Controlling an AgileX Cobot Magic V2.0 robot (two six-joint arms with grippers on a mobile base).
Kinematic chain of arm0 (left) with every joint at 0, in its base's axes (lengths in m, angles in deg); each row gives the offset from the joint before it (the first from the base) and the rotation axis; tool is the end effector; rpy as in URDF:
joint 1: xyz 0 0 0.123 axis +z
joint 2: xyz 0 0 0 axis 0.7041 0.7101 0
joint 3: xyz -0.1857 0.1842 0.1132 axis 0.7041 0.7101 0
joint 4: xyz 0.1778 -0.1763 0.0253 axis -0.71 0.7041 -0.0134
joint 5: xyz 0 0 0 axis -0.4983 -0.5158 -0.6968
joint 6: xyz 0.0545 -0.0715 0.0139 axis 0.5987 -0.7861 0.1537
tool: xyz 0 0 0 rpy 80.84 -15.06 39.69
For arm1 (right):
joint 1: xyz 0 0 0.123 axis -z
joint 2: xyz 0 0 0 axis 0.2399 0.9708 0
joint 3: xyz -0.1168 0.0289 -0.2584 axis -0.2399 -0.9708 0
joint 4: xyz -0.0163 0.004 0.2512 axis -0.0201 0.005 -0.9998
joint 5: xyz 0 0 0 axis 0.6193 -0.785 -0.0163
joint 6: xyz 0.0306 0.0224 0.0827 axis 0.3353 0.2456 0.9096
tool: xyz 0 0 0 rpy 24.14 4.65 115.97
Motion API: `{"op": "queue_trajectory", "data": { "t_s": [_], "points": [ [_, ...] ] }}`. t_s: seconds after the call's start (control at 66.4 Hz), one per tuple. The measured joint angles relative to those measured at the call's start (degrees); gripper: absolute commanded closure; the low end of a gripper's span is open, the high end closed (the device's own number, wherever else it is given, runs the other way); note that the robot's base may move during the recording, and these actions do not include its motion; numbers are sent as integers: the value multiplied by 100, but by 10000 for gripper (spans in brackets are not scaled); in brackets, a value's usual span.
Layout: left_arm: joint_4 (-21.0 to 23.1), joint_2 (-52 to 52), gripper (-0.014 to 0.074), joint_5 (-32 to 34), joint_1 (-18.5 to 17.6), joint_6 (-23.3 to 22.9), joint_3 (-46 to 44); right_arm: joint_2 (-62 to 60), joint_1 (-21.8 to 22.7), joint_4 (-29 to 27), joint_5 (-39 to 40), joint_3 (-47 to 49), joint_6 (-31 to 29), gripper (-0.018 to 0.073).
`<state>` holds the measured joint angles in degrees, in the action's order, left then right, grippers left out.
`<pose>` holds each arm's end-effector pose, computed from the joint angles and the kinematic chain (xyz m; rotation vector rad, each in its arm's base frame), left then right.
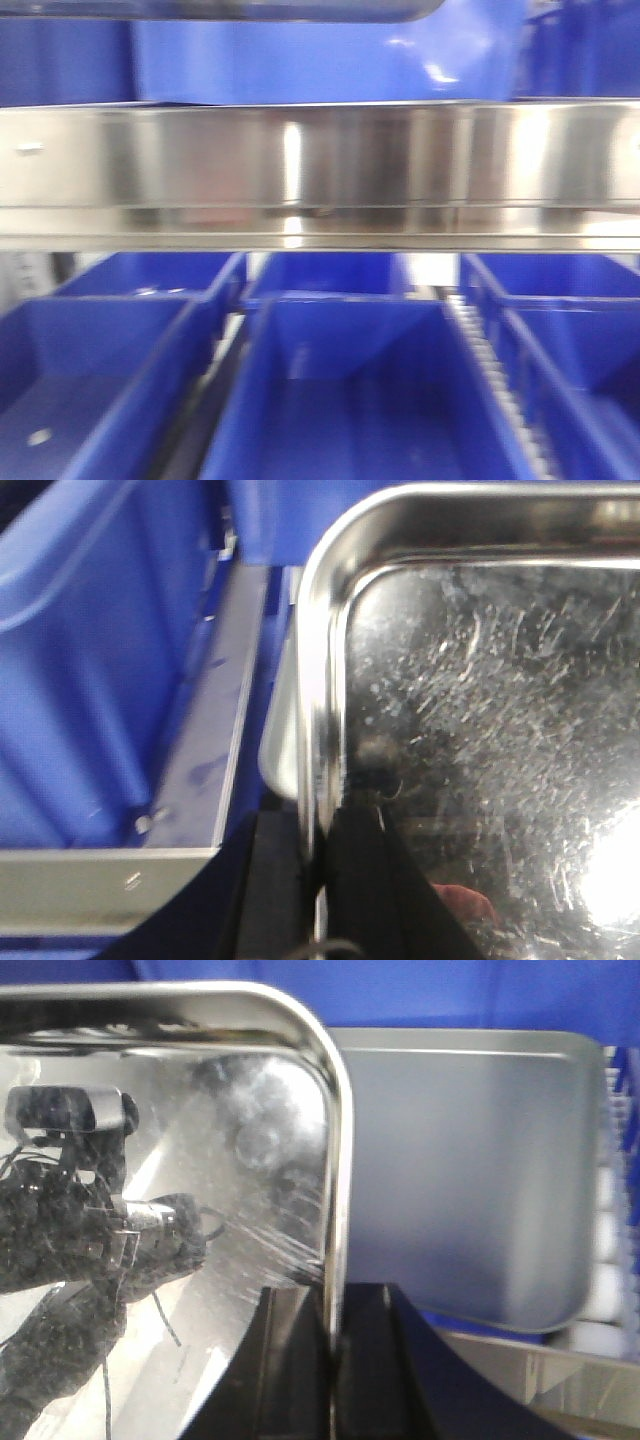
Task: Stack silver trays without gaps
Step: 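Align the held tray above the silver tray on the shelf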
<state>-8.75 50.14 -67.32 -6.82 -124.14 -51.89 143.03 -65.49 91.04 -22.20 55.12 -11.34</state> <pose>0.1848 -0.1361 0.3860 0.0723 2.0643 -0.0178 0.1906 0.1743 0.3777 -0.0458 2.1733 0.3564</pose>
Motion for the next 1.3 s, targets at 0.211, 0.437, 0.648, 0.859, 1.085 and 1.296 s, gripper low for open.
{"op": "queue_trajectory", "data": {
  "t_s": [0.211, 0.437, 0.648, 0.859, 1.085, 1.296],
  "points": [
    [0, 0, 611, 0, 0, 0, 0, 0, 0, 0, 0, 0, 0, 581],
    [0, 0, 611, 0, 0, 0, 0, 0, 0, 0, 0, 0, 0, 581],
    [0, 0, 611, 0, 0, 0, 0, 0, 0, 0, 0, 0, 0, 581],
    [0, 0, 611, 0, 0, 0, 0, 0, 0, 0, 0, 0, 0, 581],
    [-4, 0, 611, 0, 0, 0, 0, 0, 0, -22, 0, 0, 0, 581],
    [-17, 0, 611, 0, 0, 10, 0, 0, 0, -45, 0, 0, 0, 581]
  ]
}}
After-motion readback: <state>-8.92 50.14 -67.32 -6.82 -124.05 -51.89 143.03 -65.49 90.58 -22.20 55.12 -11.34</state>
